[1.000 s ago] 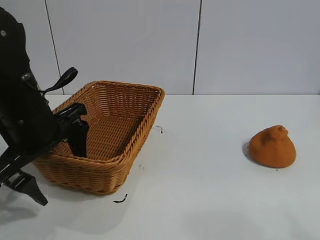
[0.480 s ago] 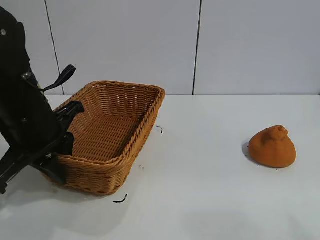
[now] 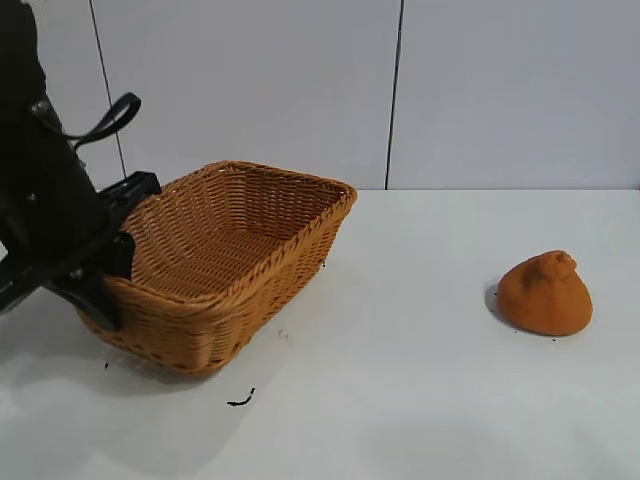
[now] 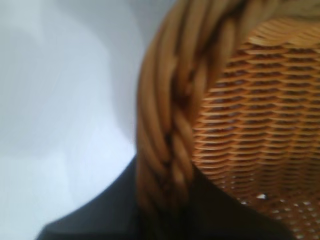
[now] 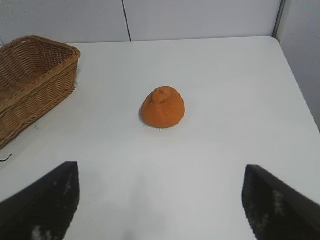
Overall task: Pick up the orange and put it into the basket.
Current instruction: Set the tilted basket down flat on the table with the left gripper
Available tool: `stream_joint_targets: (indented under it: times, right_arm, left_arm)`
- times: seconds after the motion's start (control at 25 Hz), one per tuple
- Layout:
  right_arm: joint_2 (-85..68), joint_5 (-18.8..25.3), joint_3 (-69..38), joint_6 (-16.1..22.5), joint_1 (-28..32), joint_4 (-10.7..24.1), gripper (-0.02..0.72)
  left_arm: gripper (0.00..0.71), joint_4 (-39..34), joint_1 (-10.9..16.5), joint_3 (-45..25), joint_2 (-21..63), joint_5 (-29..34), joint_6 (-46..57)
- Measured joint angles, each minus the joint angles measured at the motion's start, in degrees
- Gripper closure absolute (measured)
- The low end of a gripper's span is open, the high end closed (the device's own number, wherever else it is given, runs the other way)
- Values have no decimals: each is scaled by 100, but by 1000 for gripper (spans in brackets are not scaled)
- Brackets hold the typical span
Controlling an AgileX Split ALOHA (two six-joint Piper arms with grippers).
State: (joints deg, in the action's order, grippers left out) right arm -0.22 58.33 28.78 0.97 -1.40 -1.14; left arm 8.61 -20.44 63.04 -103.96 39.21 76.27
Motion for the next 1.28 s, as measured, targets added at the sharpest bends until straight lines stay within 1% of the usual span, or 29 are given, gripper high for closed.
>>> stream_joint_targets:
  times: [0.12, 0.28, 0.44, 0.84, 0.96, 1.08, 1.28]
  right_arm:
    - [0, 0, 0, 0, 0, 0, 93]
    - [0, 6, 0, 0, 0, 0, 93]
    - [0, 16, 0, 0, 0, 0, 93]
    - [0, 16, 0, 0, 0, 0, 93]
    - [0, 16, 0, 0, 0, 0, 93]
    - [0, 16, 0, 0, 0, 0, 93]
    - [0, 16, 0, 0, 0, 0, 93]
  left_arm:
    - [622, 14, 217, 397, 0, 302, -668]
    - [623, 387, 472, 798, -71, 494, -1633]
    - [623, 604, 604, 1162, -317, 822, -2579]
    - [623, 599, 620, 2510, -1153, 2041, -5401]
    - [623, 582, 620, 2652, -1267, 2265, -6093]
    - [623, 558, 648, 2683, -1291, 2322, -6450]
    - [623, 559, 673, 2683, -1291, 2259, -6596]
